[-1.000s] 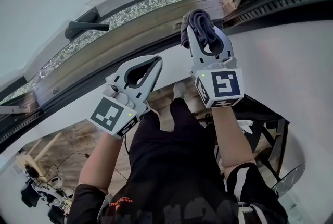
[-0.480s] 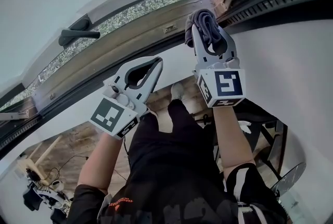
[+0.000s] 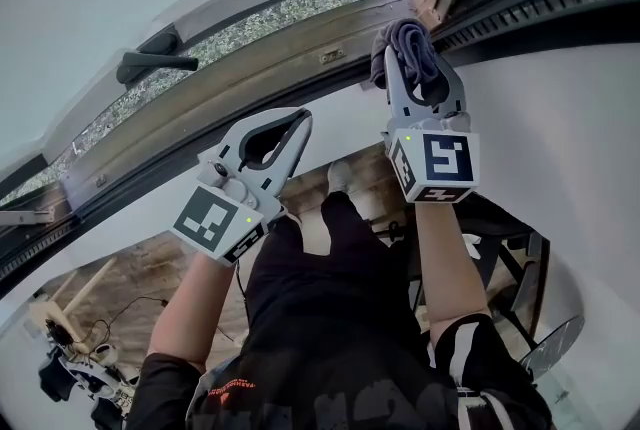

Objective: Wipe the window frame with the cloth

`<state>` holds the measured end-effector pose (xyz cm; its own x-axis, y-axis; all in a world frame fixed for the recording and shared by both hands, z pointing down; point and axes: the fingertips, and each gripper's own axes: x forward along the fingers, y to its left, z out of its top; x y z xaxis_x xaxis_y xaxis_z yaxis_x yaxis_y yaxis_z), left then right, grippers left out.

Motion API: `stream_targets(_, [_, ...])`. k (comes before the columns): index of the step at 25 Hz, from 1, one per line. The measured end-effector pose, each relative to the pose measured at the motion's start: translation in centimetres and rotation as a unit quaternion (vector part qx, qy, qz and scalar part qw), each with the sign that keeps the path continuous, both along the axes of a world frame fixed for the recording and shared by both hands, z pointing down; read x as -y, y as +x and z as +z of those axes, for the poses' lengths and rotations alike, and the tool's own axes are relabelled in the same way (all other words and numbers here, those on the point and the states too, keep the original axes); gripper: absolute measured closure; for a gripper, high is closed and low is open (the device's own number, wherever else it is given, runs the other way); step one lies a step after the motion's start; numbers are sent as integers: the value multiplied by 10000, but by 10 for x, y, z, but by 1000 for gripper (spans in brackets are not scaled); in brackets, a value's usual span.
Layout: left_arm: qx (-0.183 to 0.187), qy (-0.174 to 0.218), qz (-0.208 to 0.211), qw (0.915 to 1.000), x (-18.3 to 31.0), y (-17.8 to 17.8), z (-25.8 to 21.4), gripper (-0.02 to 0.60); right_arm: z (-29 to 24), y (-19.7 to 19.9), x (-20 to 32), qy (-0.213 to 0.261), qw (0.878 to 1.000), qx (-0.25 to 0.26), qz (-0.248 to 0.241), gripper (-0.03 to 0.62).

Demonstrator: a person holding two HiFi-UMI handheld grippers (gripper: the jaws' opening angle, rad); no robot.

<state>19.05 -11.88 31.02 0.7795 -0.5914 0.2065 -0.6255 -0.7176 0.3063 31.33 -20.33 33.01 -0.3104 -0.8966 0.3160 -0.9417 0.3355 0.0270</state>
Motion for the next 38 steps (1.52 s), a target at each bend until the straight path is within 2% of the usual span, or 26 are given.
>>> stream_targets(6, [-67,30,-213,9997,-6,-15,-2,561,-7,-12,-1,52,9999,82,-142,487])
stream_targets(12, [-103,83,-507,9986,-23,-58,-5,561,-14,-69,-16,120,9983,106,-564,487])
stream_targets(17, [-122,91,-985,9950,-44,-116,-5,561,-18,-148,-36,120,9927,141,-1193,487])
stream_targets(23, [-125,83,-1605,9869,-82,-199,-3,561,-15,-255,-76,67,9793,164,-2017,487])
stream_targets(30, [-89,35,-2329,9725,-134,-300,1,561,-12,-382,-135,28,9552,213,-2952,487])
stream_targets(38, [-106,-8,-3041,9526,-189,-394,7,561,-9,-502,-195,7,9229,274,-3840,487])
